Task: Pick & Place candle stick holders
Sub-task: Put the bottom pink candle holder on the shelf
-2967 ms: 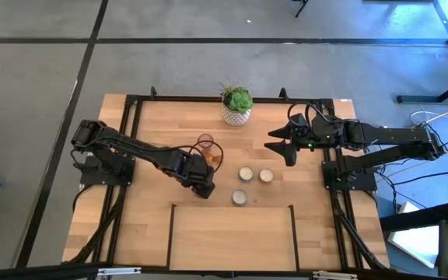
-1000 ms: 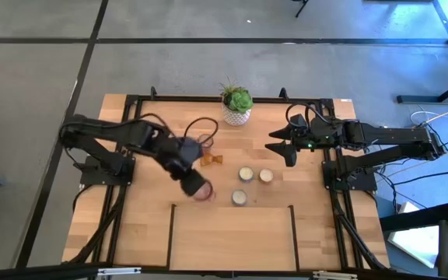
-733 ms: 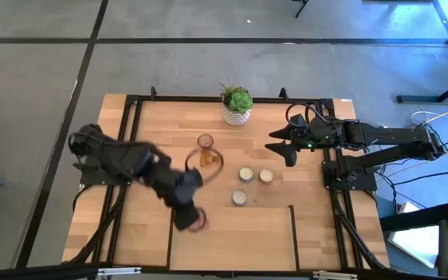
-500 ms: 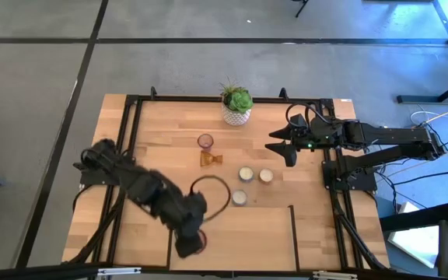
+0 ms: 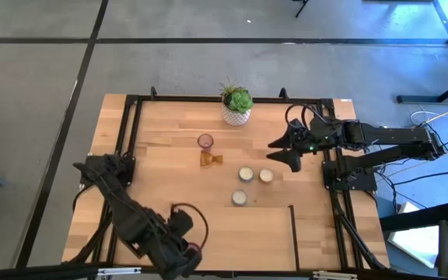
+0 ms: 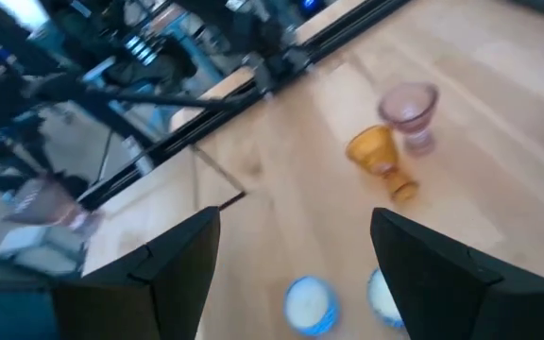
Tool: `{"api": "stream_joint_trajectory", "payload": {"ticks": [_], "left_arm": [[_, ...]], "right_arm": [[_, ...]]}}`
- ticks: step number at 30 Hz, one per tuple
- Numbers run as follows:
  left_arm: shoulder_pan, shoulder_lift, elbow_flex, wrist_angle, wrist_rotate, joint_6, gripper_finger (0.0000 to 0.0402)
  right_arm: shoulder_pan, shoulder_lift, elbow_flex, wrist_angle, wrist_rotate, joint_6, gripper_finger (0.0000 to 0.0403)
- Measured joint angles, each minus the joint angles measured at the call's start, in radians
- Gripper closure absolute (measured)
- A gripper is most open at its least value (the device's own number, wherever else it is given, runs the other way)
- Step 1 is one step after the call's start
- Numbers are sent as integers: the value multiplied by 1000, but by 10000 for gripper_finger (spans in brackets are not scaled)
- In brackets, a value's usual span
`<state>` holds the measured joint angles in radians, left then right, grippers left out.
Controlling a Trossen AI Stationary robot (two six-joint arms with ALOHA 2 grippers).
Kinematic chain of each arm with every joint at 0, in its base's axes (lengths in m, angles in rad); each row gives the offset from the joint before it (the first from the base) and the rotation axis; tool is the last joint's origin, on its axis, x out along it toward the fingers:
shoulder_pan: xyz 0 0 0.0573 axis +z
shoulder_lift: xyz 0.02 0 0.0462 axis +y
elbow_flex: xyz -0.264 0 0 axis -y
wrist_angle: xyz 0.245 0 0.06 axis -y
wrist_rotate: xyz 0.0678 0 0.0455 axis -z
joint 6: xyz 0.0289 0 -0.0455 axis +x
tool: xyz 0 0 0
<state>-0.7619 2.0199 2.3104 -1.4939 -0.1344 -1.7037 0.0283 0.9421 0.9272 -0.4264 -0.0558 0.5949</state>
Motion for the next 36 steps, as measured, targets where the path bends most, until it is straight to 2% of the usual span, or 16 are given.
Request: {"api": "stream_joint_trajectory", "payload": {"ticks": [9,18,29,36], "left_arm": [[-10,45,0,63,4,-112,385],[-33,40,0,21,4,-166,385],[-28,40,0,-7,8,-157,385],[-28,40,0,-24,47,-153,385]], "right_arm": [[39,0,0,2,-24,-4,126],[72,0,0,2,0,-7,126],[73,0,0,2,3,-8,126],[73,0,0,2,3,-8,125]]}}
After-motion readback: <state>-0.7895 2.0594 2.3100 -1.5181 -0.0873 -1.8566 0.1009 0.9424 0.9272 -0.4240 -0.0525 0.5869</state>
